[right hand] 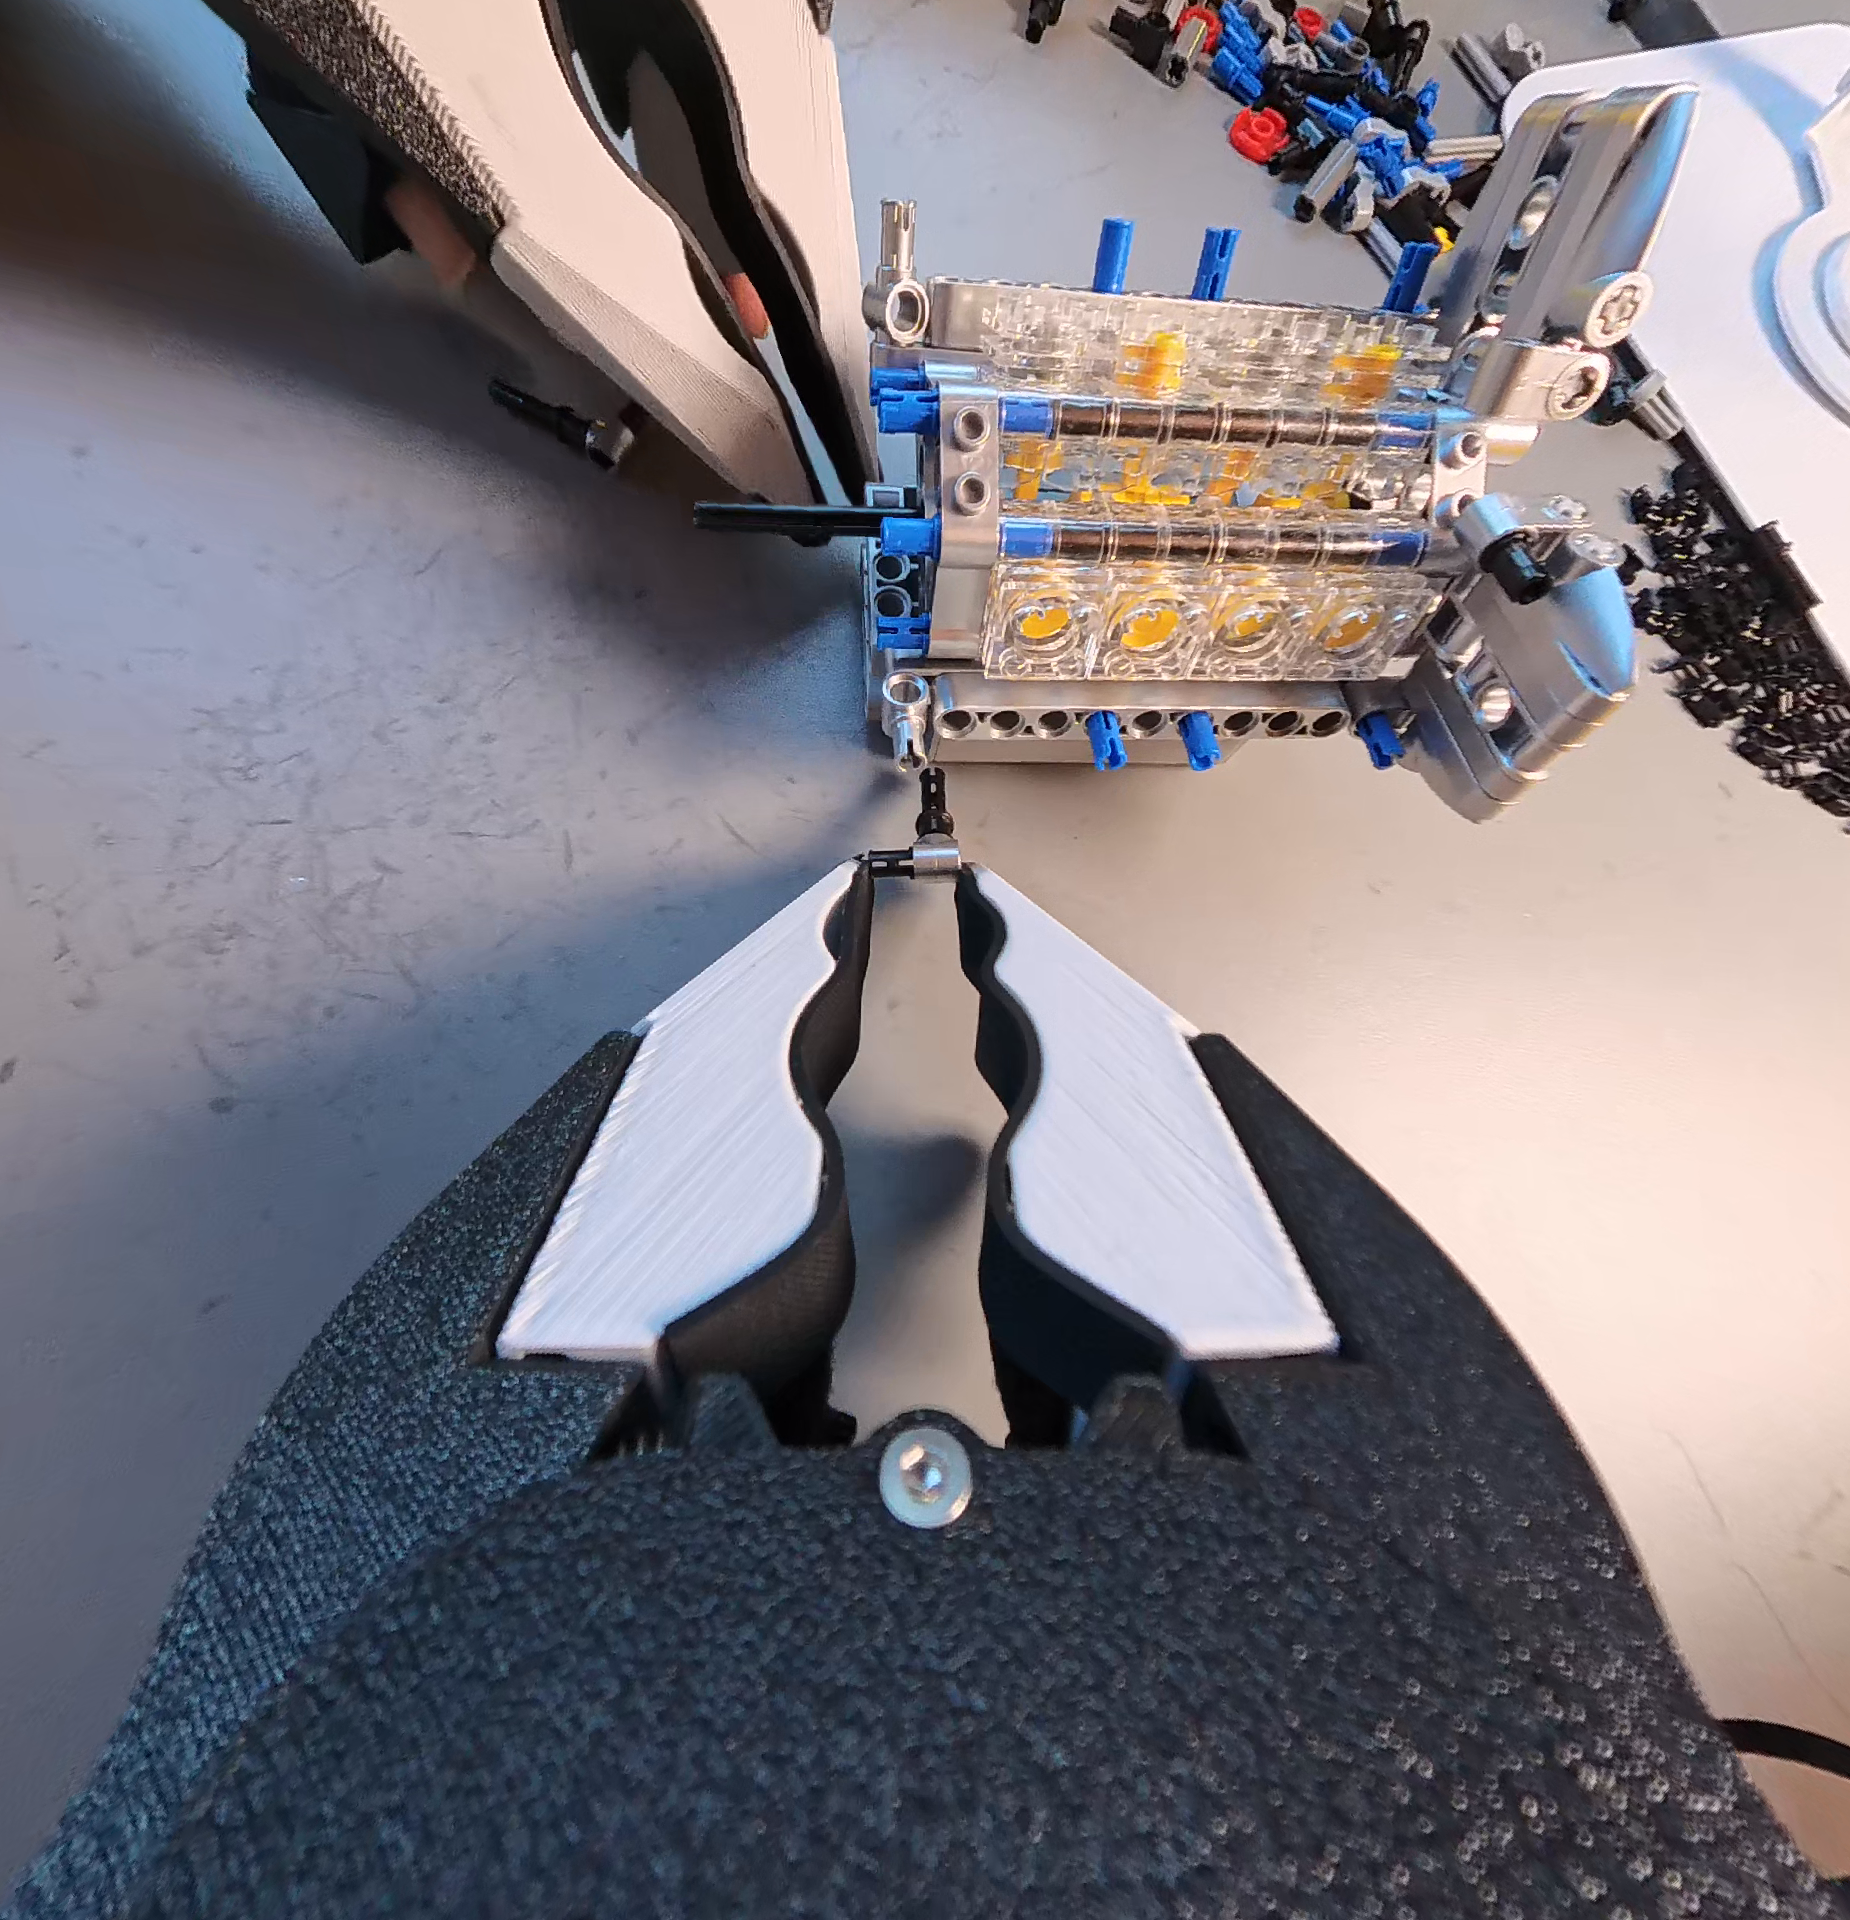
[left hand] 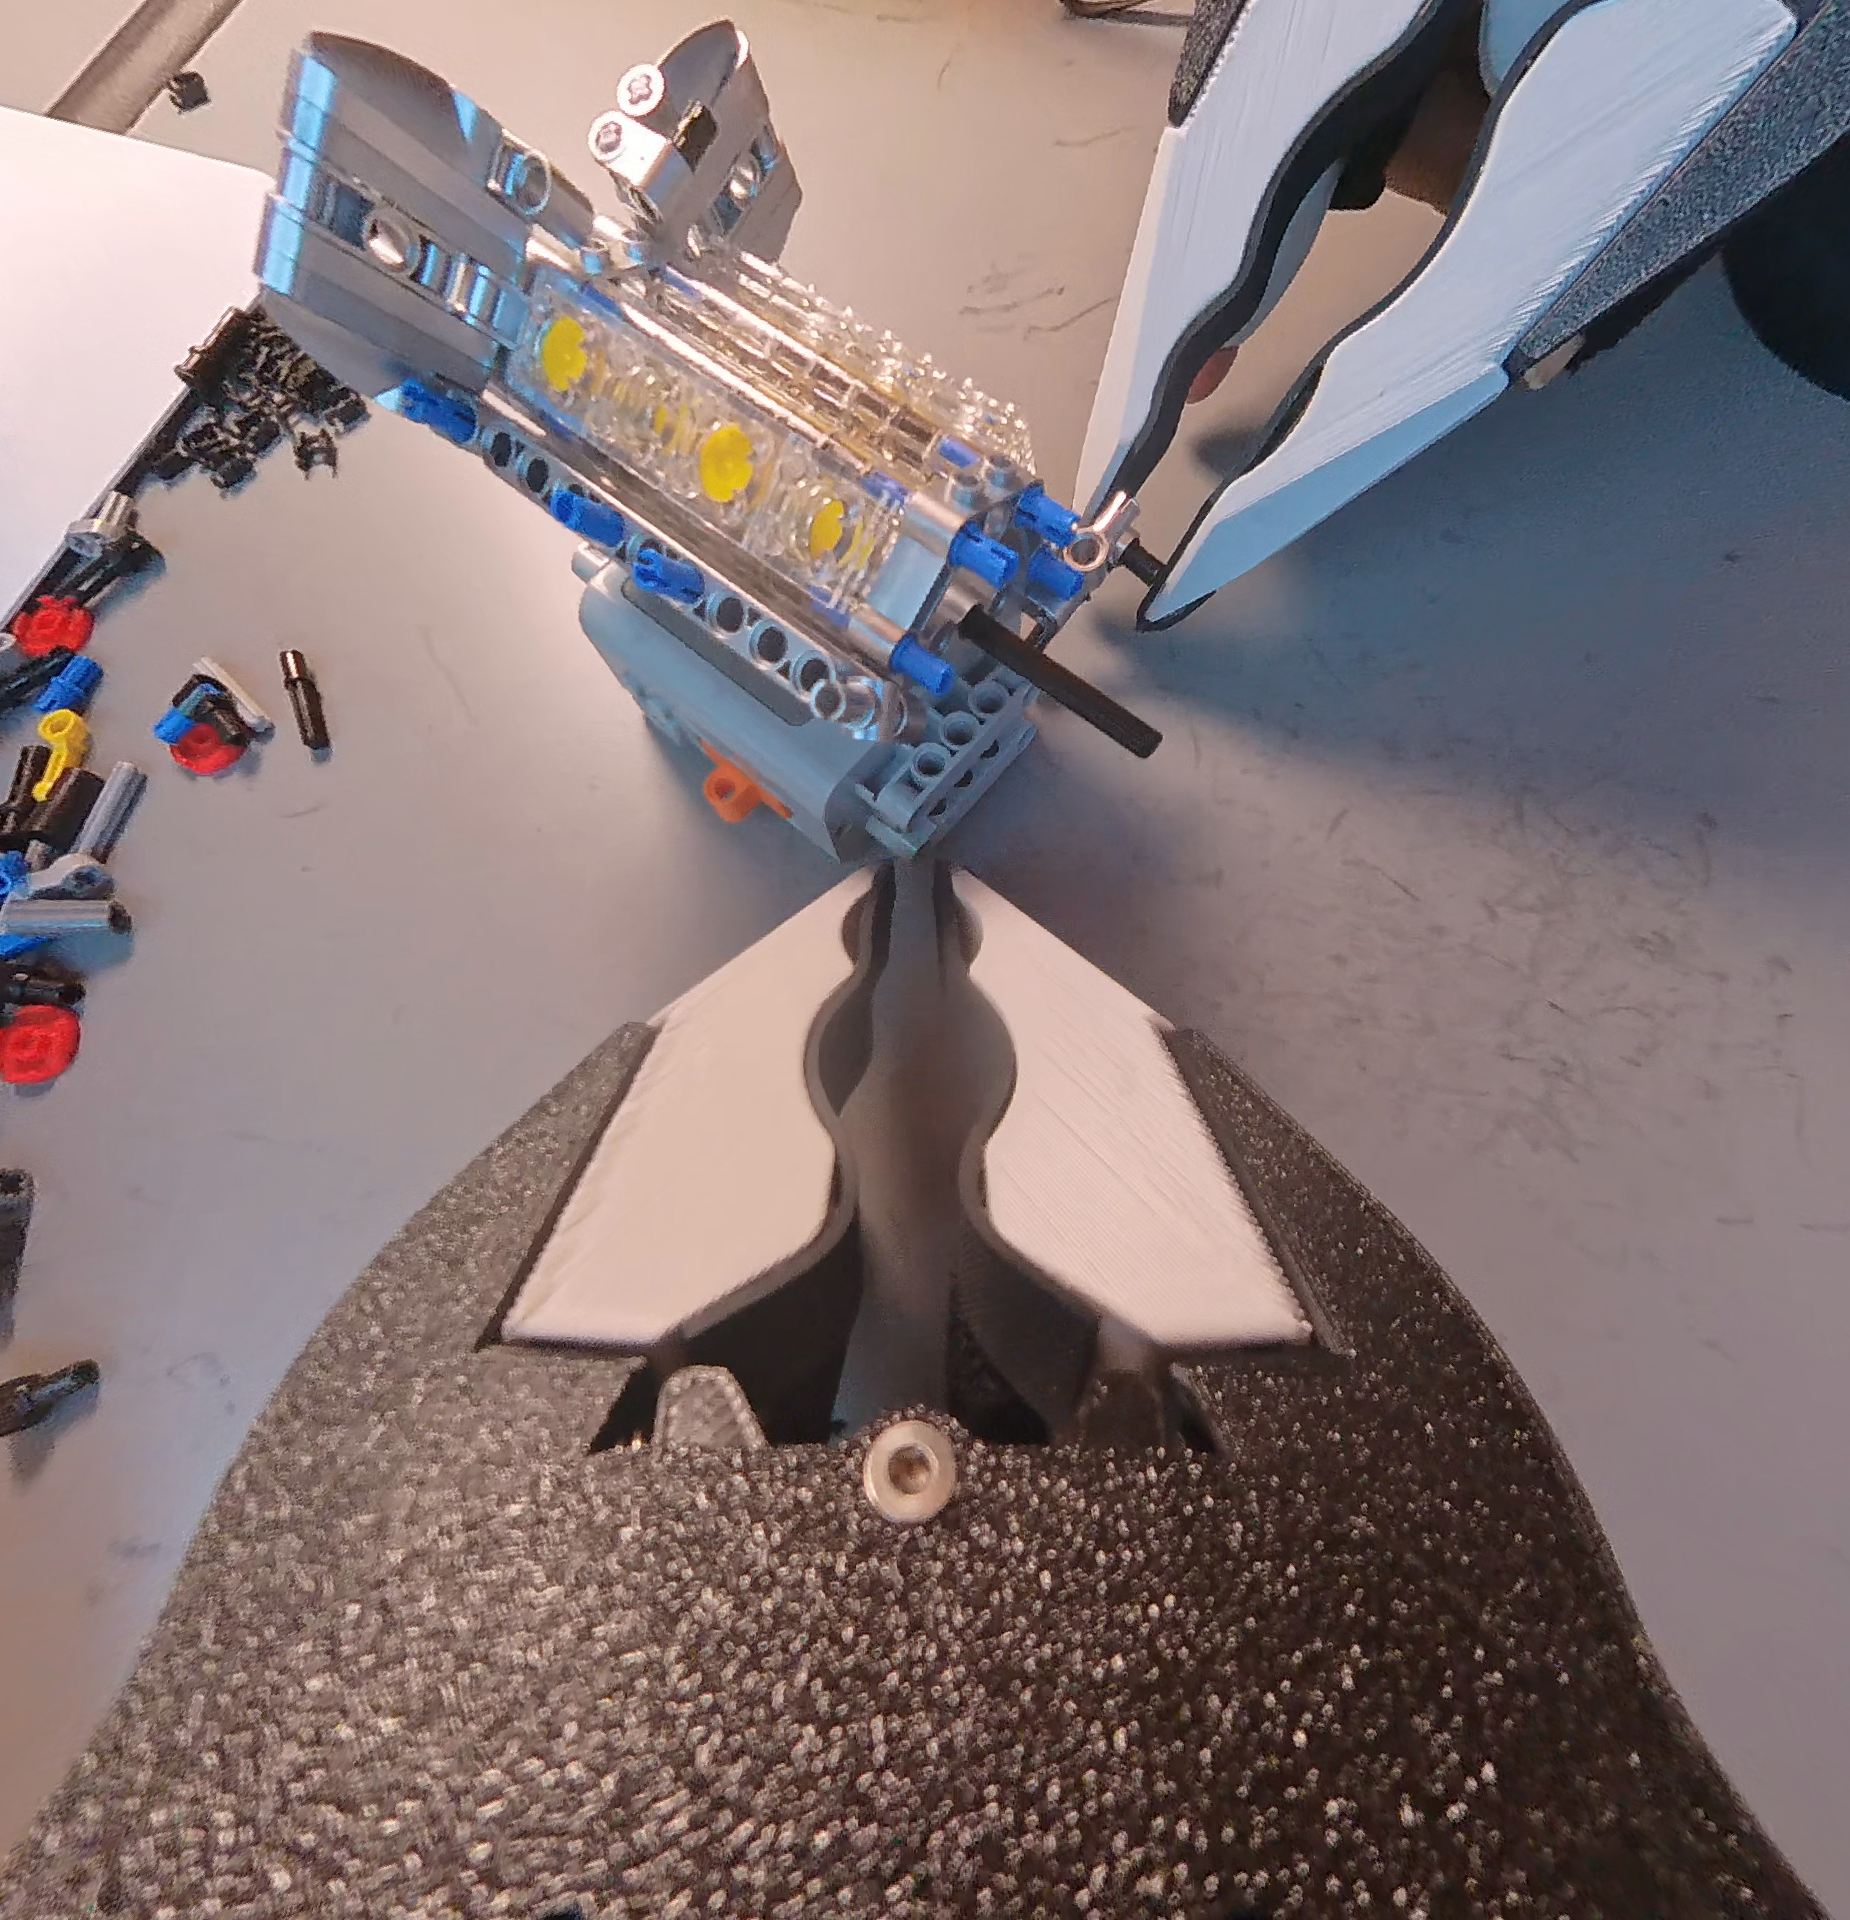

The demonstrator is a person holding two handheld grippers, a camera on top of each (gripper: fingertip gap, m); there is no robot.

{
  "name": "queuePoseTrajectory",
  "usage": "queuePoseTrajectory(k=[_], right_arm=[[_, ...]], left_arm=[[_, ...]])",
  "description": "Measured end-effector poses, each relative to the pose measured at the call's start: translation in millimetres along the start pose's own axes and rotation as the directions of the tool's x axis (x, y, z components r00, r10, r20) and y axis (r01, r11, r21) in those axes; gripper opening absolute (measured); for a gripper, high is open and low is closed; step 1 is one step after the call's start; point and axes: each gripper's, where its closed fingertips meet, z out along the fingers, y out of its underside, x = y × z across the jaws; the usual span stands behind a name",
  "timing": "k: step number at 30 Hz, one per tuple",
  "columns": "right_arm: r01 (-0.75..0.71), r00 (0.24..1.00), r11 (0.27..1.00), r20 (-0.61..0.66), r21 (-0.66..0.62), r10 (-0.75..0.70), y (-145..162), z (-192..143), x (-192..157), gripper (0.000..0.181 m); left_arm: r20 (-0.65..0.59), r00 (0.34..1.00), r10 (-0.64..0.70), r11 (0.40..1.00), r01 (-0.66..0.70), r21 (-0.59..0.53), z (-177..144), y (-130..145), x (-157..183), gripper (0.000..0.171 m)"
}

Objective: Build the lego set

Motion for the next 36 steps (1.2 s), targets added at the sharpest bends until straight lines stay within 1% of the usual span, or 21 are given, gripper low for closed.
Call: queuePoseTrajectory(k=[4,8,12,16,18,20,23,25,28,32,34,36], right_arm=[[0.006,1.0,1.0,0.018,0.018,-0.006,-4,-1,-4,0.015],[-0.004,0.999,0.999,0.039,0.048,0.002,-10,-2,-8,0.015],[-0.006,0.999,0.999,0.034,0.037,0.005,-7,-1,-7,0.015],[0.015,0.999,1.0,0.037,0.011,-0.015,-3,-4,-6,0.015],[0.056,0.995,0.998,0.081,-0.022,-0.054,1,-11,-12,0.015],[0.107,0.991,0.993,0.085,-0.042,-0.103,3,-19,-14,0.015],[0.137,0.988,0.991,0.067,-0.011,-0.136,-7,-29,-14,0.015],[0.16,0.986,0.987,0.04,-0.006,-0.159,-14,-31,-12,0.015],[0.217,0.976,0.974,-0.005,-0.059,-0.218,-16,-26,-7,0.015],[0.247,0.969,0.962,0.01,-0.118,-0.248,-20,-20,-9,0.015],[0.261,0.965,0.951,0.008,-0.167,-0.263,-20,-20,-8,0.015],[0.26,0.965,0.946,0.008,-0.193,-0.264,-21,-21,-7,0.015]], left_arm=[[-0.01,1.0,-0.028,0.999,0.027,-0.019,1,5,-2,0.014],[0.001,1.0,-0.005,1.0,0.005,-0.01,5,0,-4,0.02],[-0.011,1.0,0.011,1.0,-0.011,-0.021,10,-1,-6,0.027],[-0.025,0.999,0.036,0.999,-0.037,-0.022,11,-2,0,0.027],[-0.042,0.997,0.061,0.998,-0.062,-0.017,12,-4,7,0.027],[-0.055,0.993,0.103,0.995,-0.104,-0.011,12,-6,15,0.027],[-0.051,0.989,0.137,0.99,-0.139,-0.024,11,-5,17,0.026],[-0.045,0.989,0.14,0.99,-0.141,-0.01,7,-9,15,0.025],[-0.003,0.986,0.169,0.985,-0.169,0.032,-5,-17,11,0.023],[0.098,0.959,0.268,0.959,-0.275,0.072,-16,-28,7,0.02],[0.186,0.915,0.357,0.923,-0.377,0.081,-21,-36,4,0.021],[0.265,0.843,0.468,0.862,-0.502,0.075,-25,-44,4,0.021]])
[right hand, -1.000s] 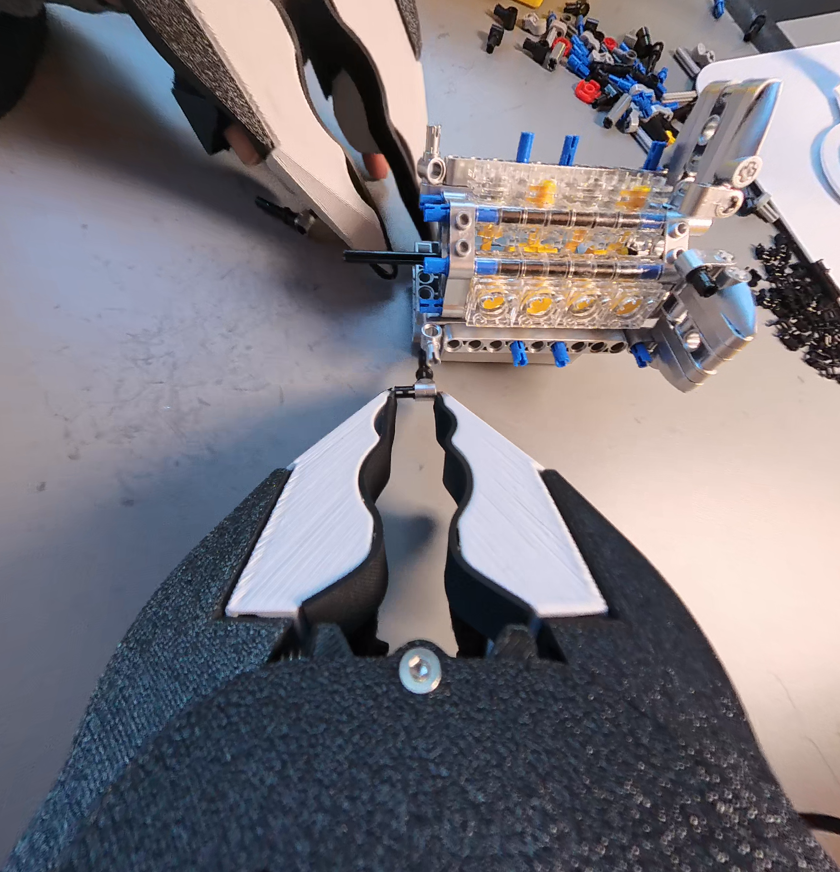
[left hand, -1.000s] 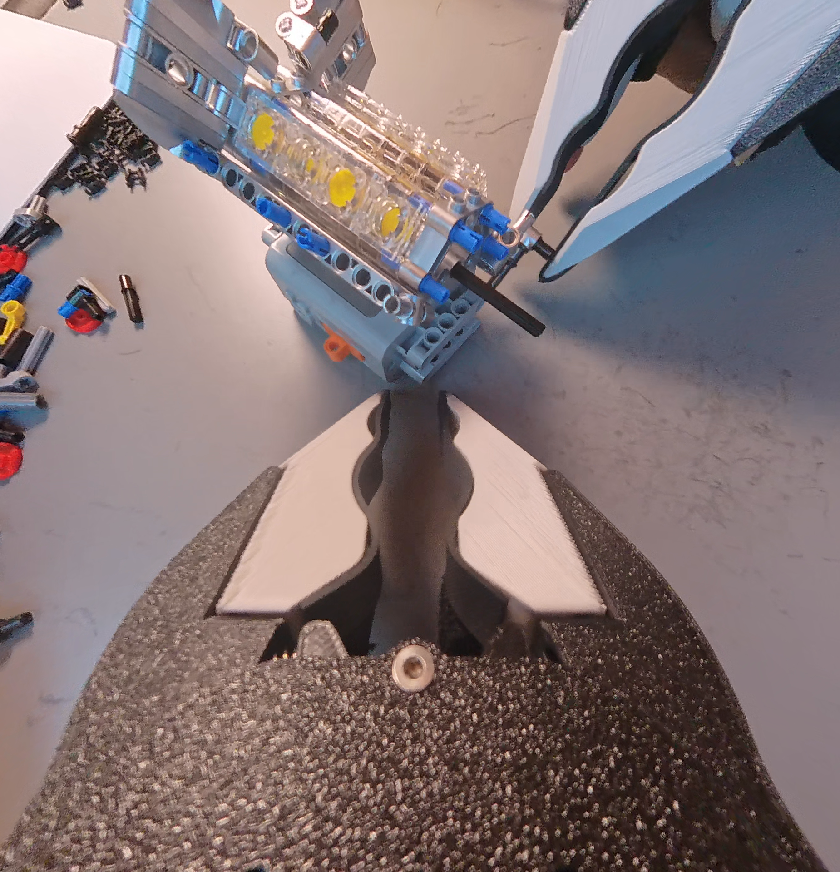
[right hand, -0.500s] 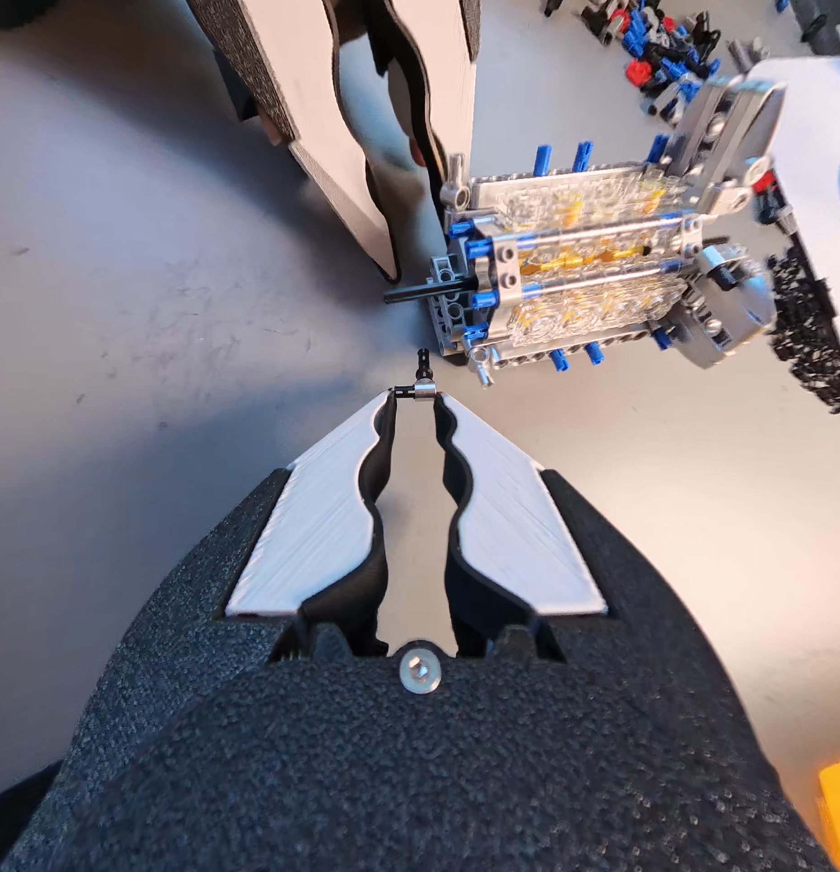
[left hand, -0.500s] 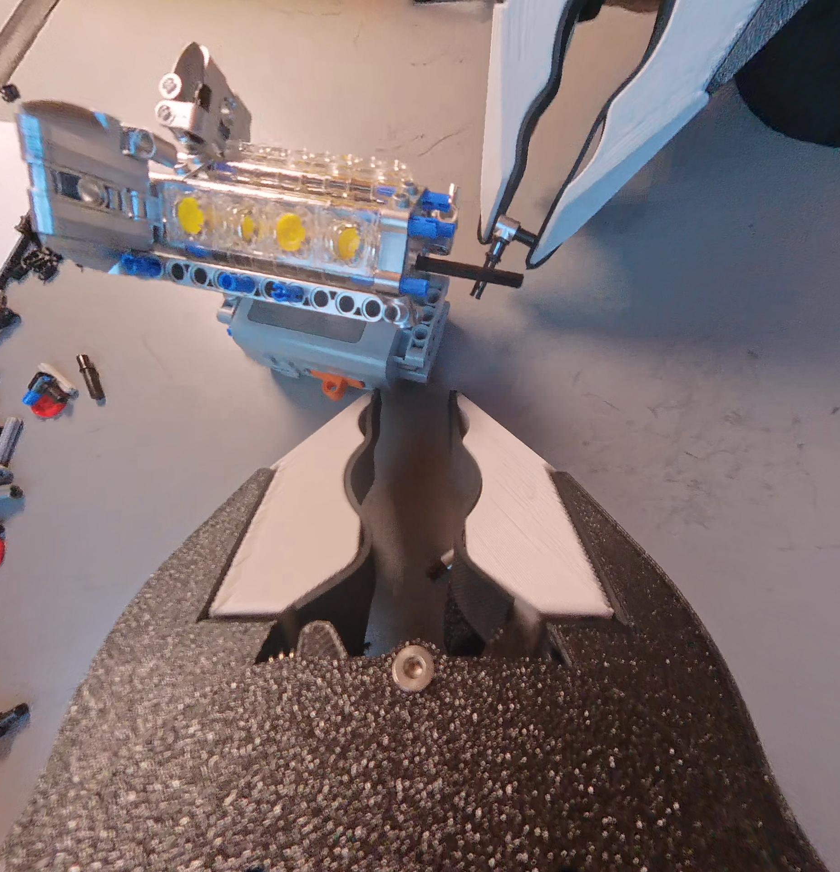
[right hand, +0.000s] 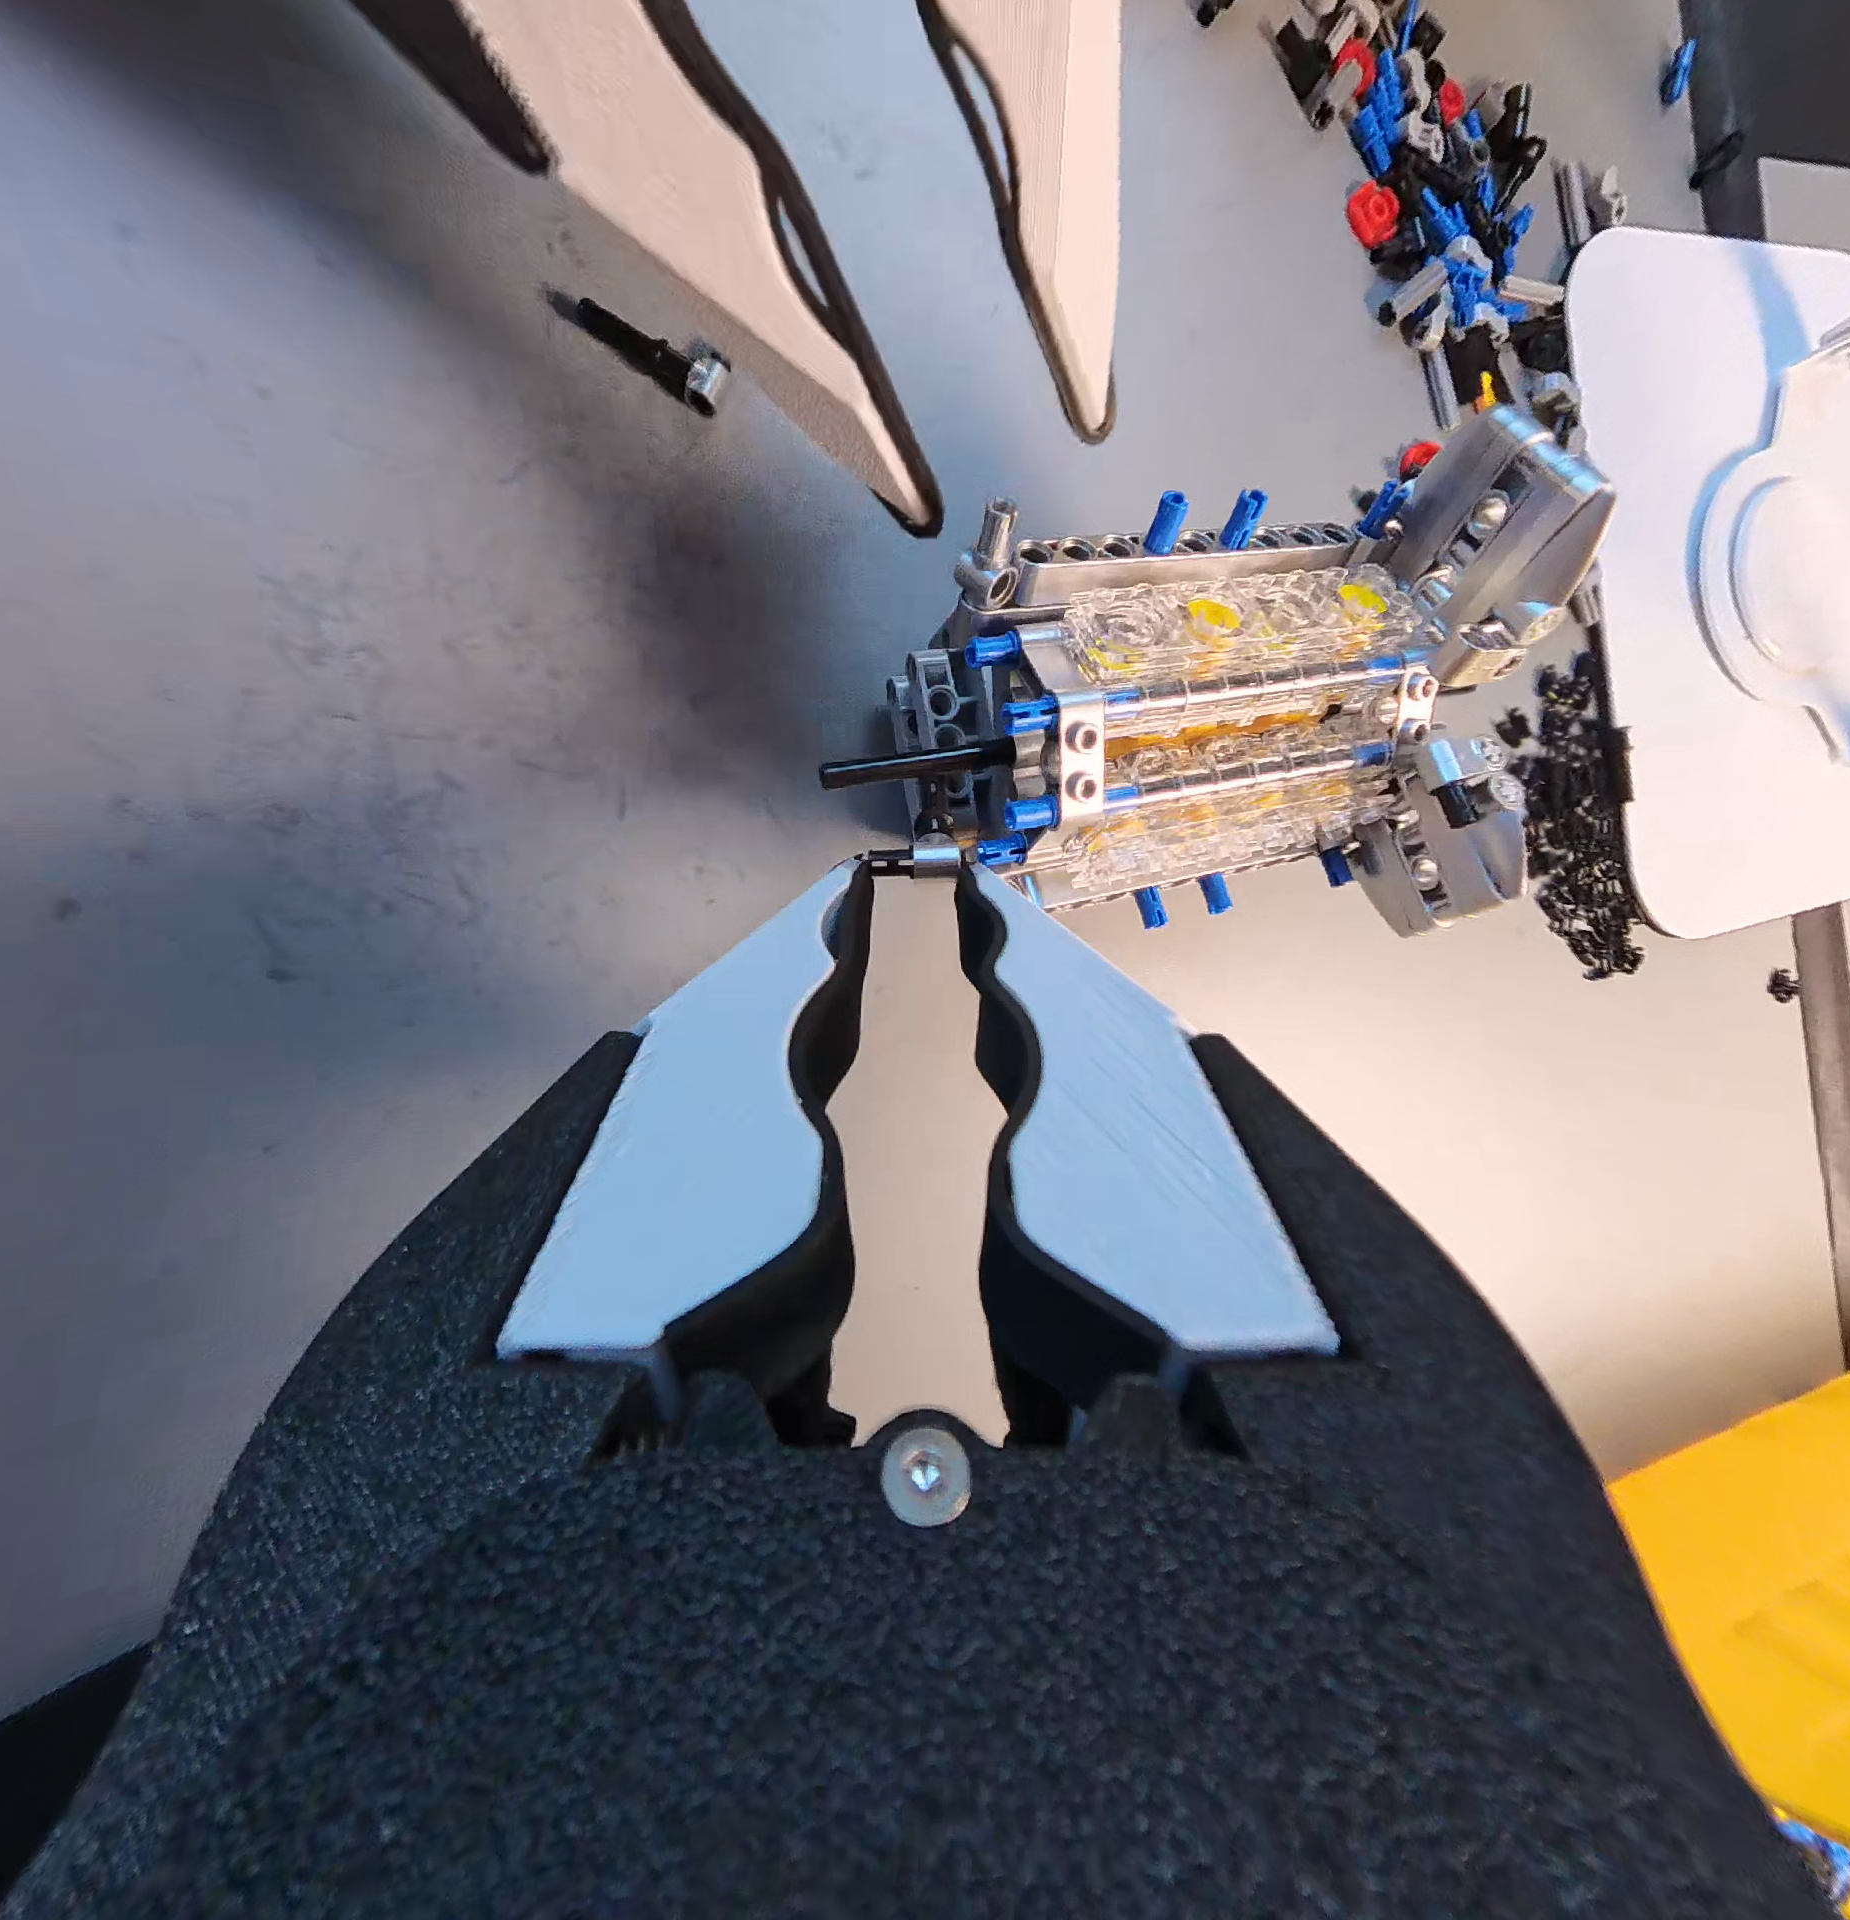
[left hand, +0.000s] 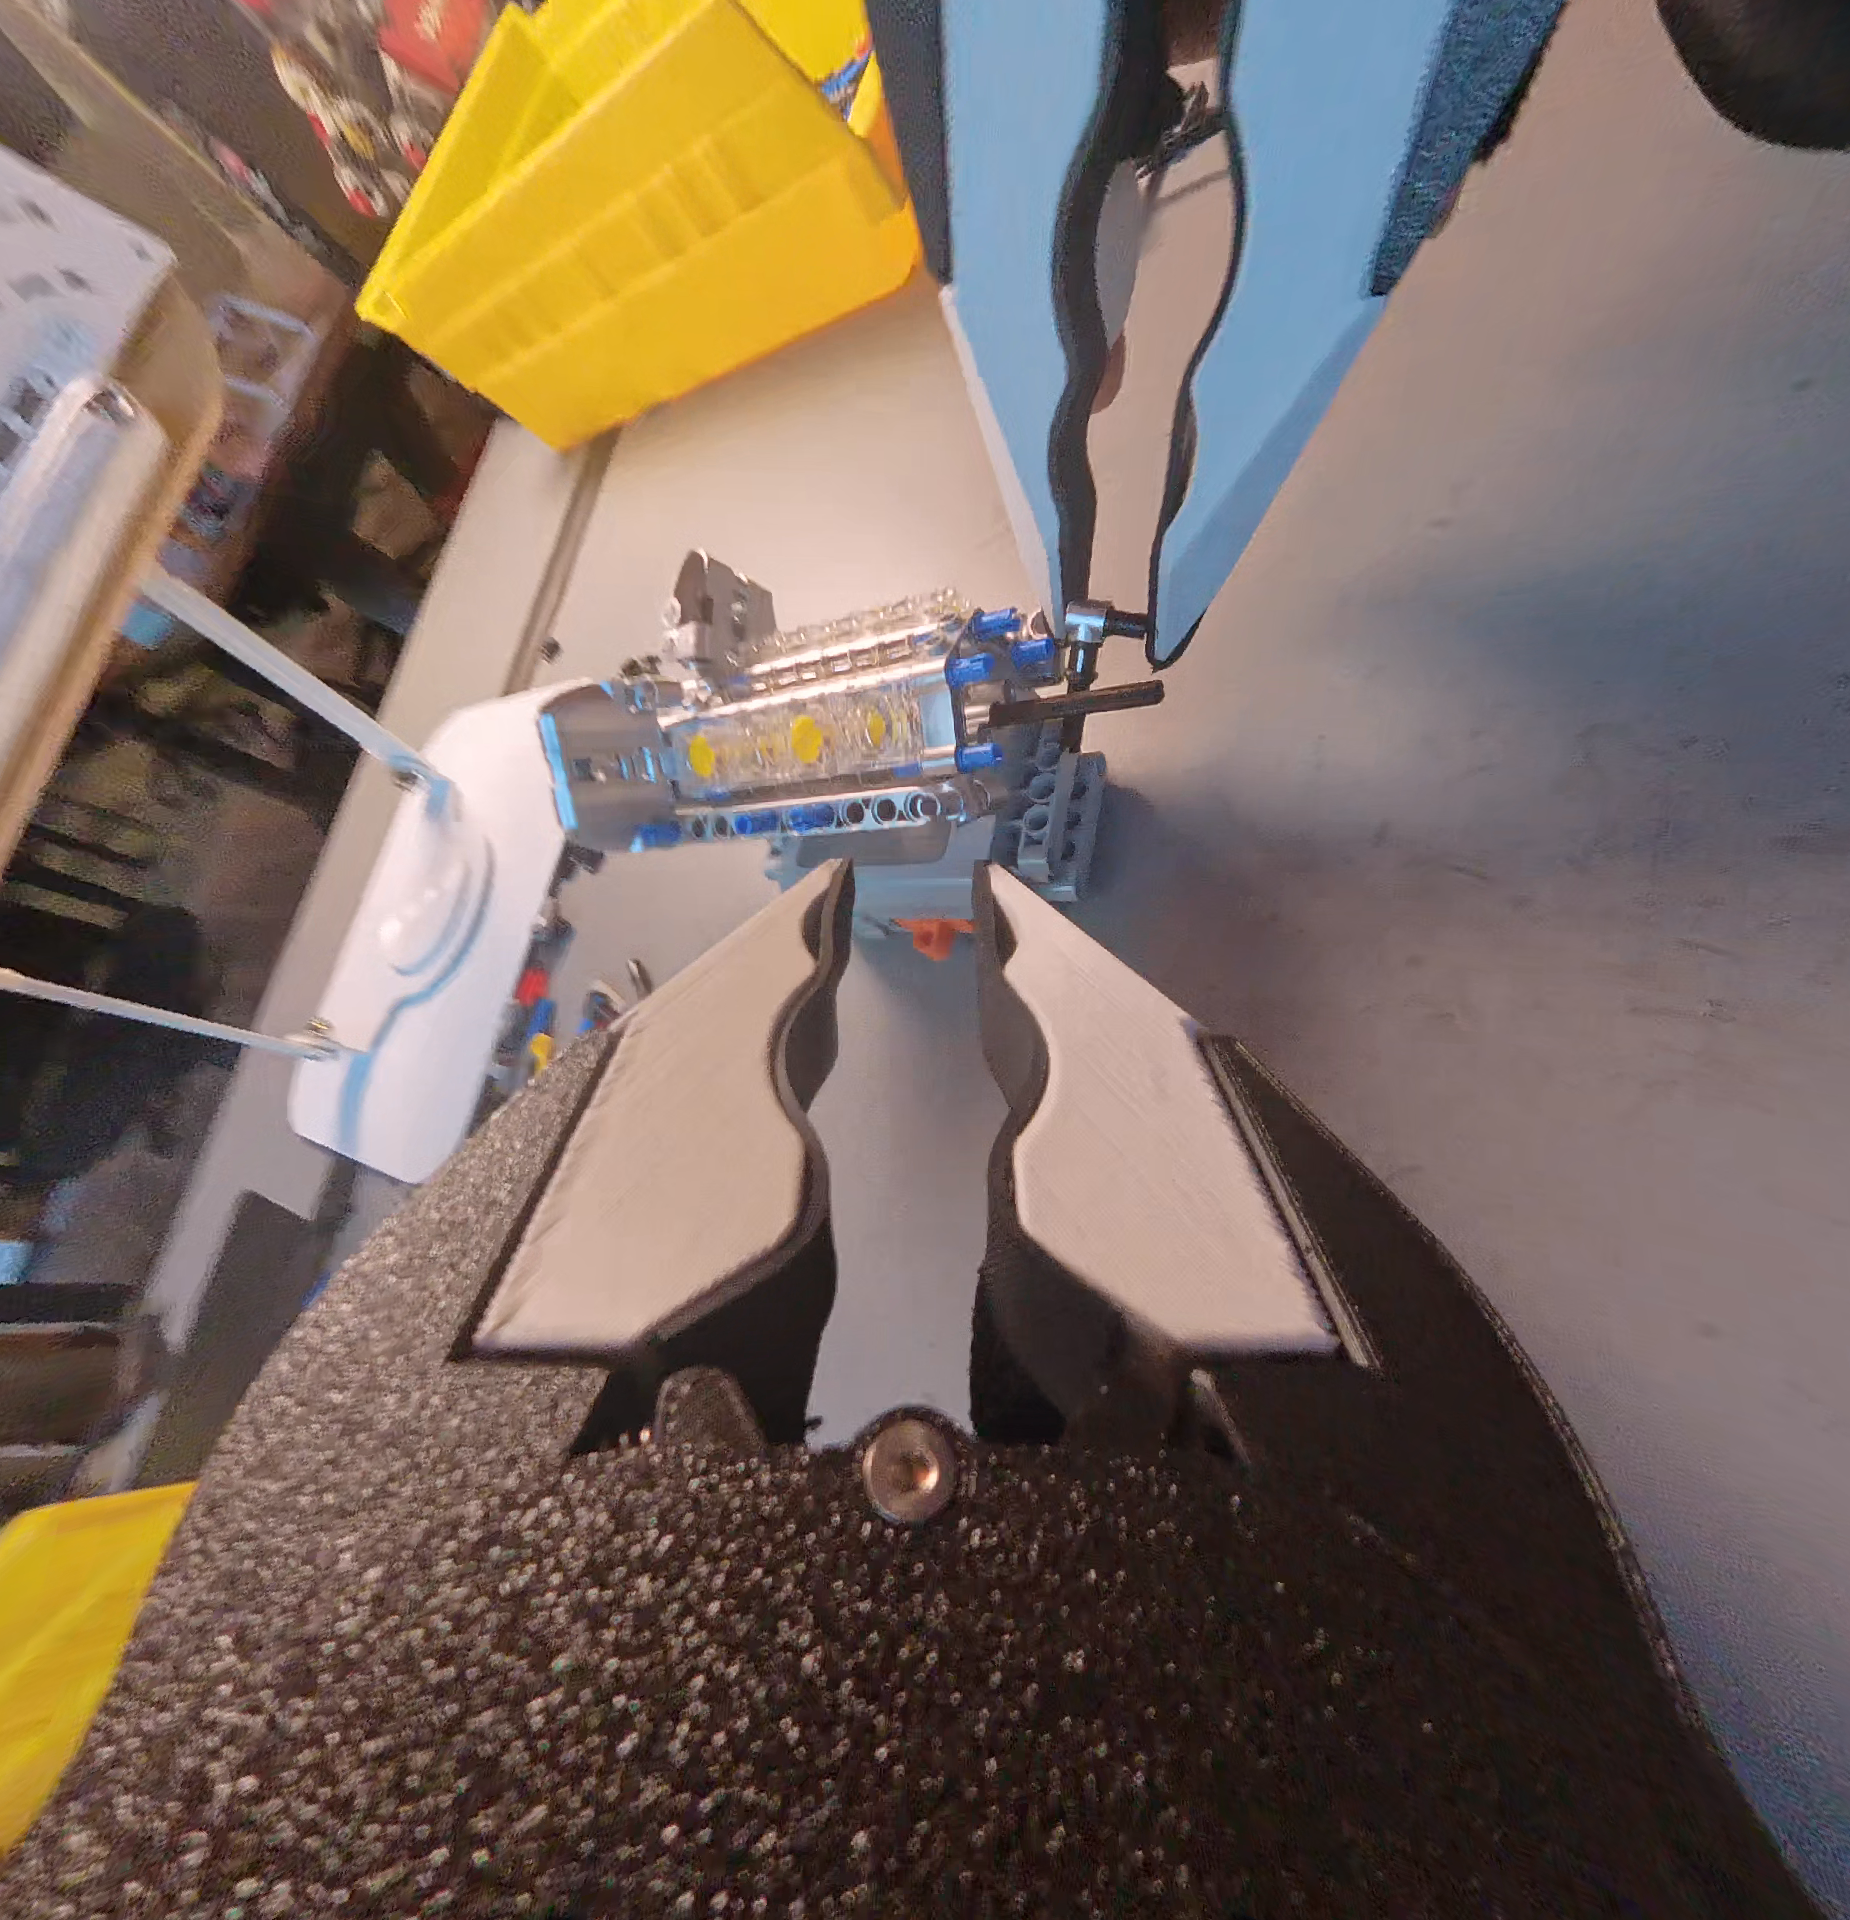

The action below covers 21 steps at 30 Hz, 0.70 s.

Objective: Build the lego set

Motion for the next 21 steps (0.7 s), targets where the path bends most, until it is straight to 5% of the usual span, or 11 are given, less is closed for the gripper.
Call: queuePoseTrajectory(k=[6,10,14,21], right_arm=[[-0.023,1.0,1.0,0.009,-0.003,0.023,-2,-4,-2,0.015],[-0.059,0.998,0.998,0.01,0.019,0.059,-1,-7,-2,0.015],[-0.075,0.997,0.997,-0.01,0.031,0.076,2,-7,1,0.015],[0.0,1.0,0.999,-0.029,-0.035,-0.001,5,-7,7,0.015]], left_arm=[[0.138,0.88,0.454,0.89,-0.456,-0.015,13,-4,0,0.036],[0.154,0.804,0.574,0.815,-0.578,-0.021,25,-5,0,0.041],[0.169,0.788,0.593,0.799,-0.601,0.0,28,-13,-1,0.022],[0.13,0.891,0.435,0.894,-0.445,0.052,26,-21,0,0.018]])
